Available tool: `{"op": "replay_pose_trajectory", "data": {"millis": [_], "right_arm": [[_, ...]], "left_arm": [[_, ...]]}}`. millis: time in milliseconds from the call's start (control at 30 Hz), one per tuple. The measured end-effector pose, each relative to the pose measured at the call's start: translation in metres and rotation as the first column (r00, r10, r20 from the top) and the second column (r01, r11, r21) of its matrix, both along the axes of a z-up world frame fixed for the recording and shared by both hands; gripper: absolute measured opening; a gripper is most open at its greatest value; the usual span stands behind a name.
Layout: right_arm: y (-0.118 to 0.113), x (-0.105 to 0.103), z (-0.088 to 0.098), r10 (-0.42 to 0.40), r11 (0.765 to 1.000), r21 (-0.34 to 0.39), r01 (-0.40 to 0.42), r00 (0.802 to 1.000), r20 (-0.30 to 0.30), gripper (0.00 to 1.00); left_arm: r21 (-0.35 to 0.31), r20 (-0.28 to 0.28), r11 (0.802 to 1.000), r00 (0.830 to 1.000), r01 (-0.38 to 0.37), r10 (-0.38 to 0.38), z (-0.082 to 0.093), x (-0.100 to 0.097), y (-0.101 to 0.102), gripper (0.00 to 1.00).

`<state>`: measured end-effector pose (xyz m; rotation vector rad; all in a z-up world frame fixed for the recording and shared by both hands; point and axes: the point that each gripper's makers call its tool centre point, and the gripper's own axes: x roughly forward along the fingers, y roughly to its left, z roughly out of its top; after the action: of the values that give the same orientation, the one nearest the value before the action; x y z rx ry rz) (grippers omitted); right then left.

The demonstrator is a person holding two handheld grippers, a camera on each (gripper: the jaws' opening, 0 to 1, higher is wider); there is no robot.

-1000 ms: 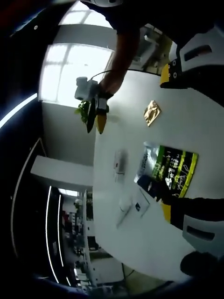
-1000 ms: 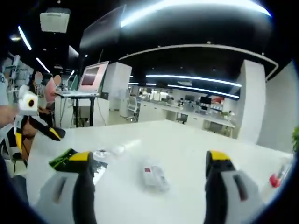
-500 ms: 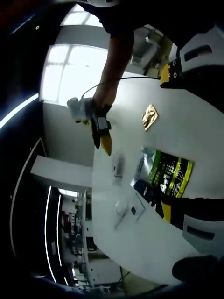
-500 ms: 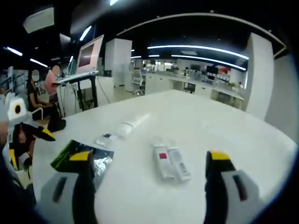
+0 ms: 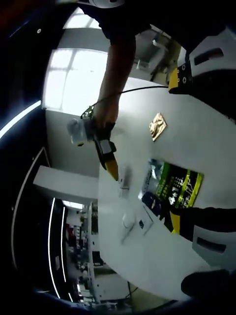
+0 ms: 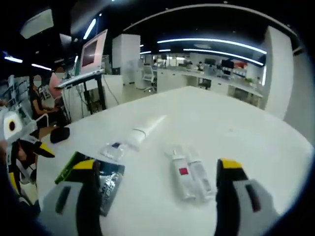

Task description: Arrange the skincare products in the storage area until every visible bottle or jar stands upright without overlapping.

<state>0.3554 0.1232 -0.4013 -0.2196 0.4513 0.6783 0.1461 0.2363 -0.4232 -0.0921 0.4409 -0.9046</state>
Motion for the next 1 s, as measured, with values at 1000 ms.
{"op": "replay_pose_trajectory", "data": {"millis": [1000], "right_arm": [[0.048,0.017,-0.016,0.036,0.999,-0.024,-0.038,0.997,-0.065,0.99]], "left_arm": [[-0.026,0.011,1.000,1.000,-0.001,0.001,0.001,-0.009,0.012,0.94]]}}
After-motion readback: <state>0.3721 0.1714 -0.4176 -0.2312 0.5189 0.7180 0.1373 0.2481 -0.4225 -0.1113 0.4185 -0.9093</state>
